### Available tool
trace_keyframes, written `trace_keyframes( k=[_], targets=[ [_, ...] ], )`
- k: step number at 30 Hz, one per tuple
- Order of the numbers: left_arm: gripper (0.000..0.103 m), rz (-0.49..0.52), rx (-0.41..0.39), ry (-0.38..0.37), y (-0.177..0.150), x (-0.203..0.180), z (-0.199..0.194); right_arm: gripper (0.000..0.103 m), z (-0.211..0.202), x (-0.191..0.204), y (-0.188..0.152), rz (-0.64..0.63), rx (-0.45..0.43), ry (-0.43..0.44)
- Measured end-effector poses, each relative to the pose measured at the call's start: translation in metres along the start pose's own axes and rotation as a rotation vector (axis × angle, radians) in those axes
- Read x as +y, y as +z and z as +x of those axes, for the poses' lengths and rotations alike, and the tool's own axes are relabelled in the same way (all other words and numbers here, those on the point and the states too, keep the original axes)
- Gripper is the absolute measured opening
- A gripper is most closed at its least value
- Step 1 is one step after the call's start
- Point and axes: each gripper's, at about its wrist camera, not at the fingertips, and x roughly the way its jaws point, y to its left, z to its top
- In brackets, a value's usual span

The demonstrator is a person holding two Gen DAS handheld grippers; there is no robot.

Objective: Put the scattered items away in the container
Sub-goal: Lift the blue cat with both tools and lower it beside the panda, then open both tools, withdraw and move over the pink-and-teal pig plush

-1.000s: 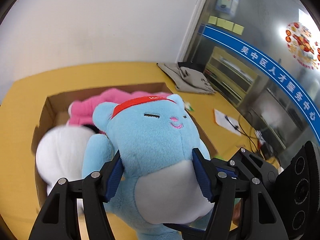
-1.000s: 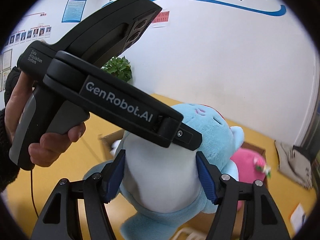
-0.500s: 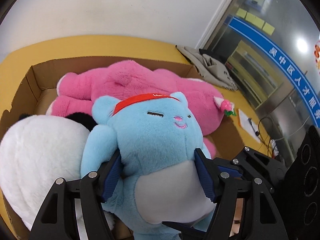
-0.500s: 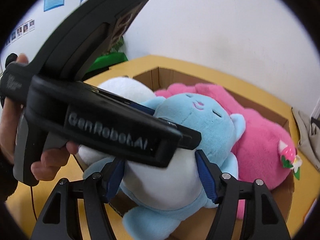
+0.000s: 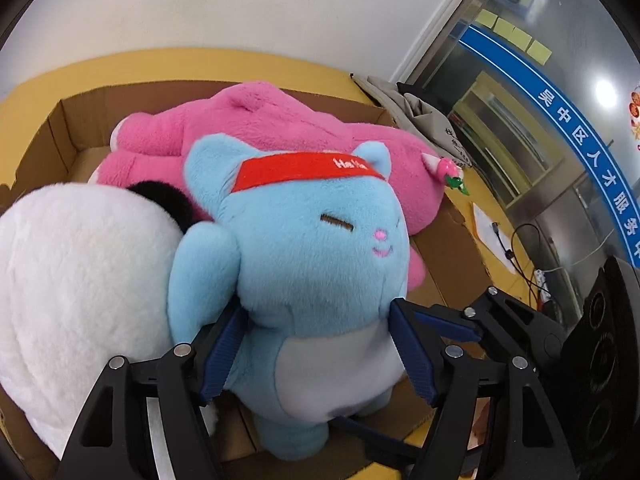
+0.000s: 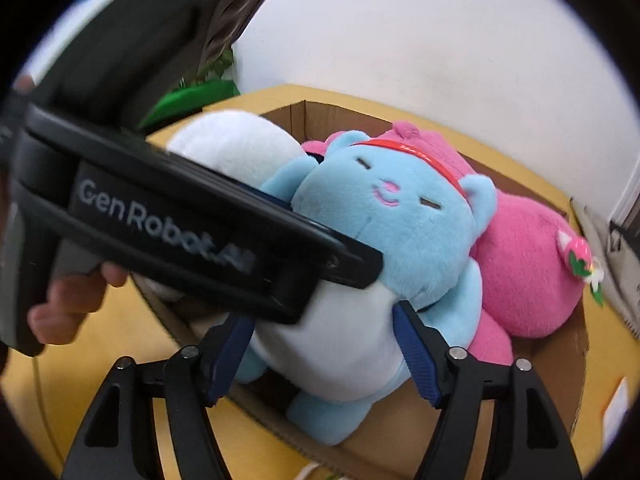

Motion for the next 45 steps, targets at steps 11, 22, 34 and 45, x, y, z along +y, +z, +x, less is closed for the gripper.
trace_keyframes(
  k=[11, 22, 34, 45],
  targets=[
    [0.075, 0.03, 0.053, 0.114, -0.072, -0.005, -0.025, 0.08, -0.01, 0.007, -0.042, 0.157, 0.111, 0.032],
    [0.085, -0.028, -0.012, 0.139, -0.101, -0.015, -0.06, 0.08, -0.053, 0.017, -0.051, 0.212, 0.013, -0.025],
    [0.103, 0.114, -0.271, 0.278, -0.123, -0.097, -0.145, 0.087, -0.178, 0.007, -0.053, 0.344, -0.204, -0.303],
    [0.103, 0.072, -0.304, 0.283, -0.144, -0.109, -0.159, 0.087, -0.191, 0.012, -0.057, 0.329, -0.204, -0.322]
  ],
)
